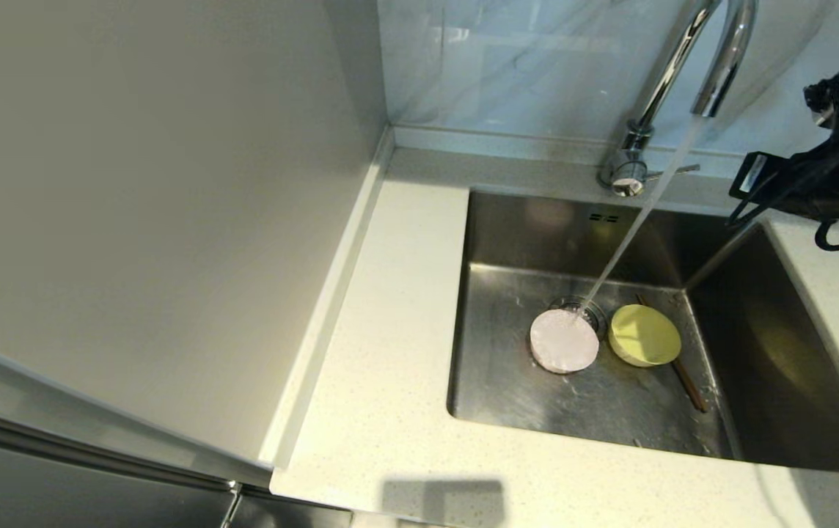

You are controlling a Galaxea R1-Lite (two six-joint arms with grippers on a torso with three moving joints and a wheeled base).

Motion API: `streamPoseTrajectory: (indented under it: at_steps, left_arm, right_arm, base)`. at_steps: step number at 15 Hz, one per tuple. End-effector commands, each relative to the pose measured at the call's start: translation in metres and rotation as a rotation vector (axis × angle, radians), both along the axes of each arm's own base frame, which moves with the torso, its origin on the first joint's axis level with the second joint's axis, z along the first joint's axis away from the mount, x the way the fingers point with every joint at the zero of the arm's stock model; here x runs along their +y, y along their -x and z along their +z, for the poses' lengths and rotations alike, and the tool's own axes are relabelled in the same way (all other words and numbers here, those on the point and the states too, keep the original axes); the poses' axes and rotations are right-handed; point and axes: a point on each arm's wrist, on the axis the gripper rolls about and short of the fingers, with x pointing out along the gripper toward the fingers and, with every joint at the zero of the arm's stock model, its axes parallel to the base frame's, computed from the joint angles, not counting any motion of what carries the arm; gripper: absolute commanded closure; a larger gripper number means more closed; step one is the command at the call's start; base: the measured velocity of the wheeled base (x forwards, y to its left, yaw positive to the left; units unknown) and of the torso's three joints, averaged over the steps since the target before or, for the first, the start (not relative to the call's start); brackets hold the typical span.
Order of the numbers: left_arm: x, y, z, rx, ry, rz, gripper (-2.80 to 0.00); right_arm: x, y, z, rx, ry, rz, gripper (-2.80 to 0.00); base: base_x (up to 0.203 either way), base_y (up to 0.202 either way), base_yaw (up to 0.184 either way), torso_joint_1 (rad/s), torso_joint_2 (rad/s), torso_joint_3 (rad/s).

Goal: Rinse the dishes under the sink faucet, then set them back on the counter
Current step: Turn off the faucet

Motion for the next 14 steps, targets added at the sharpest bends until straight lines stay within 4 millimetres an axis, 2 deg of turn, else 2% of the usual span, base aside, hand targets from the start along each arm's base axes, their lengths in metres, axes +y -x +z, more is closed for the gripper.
streamPoseTrajectory:
  at_steps: [1,6,11,14]
  left_arm:
    - [0.000,0.000,0.000,-0.003,0.000,0.001,0.00]
    - [0.000,0.000,0.000,-0.003,0.000,0.001,0.00]
    - [0.000,0.000,0.000,-0.003,0.000,0.001,0.00]
    - [0.000,0.000,0.000,-0.003,0.000,0.001,0.00]
  right_arm:
    - [-0.007,-0.011,-0.010,0.019,-0.022,-0.021,0.00]
    - [-0.014,-0.014,0.003,0.021,-0.196,0.040,0.00]
    - [-0.043,-0.019,0.000,0.055,-0.340,0.043,0.00]
    - [-0.048,-0.022,0.007,0.032,-0.403,0.094,0.00]
  base:
    - [0.000,0.000,0.000,0.000,0.00,0.000]
    - [0.000,0.000,0.000,0.000,0.00,0.000]
    - [0.000,0.000,0.000,0.000,0.00,0.000]
    - [0.000,0.000,0.000,0.000,0.00,0.000]
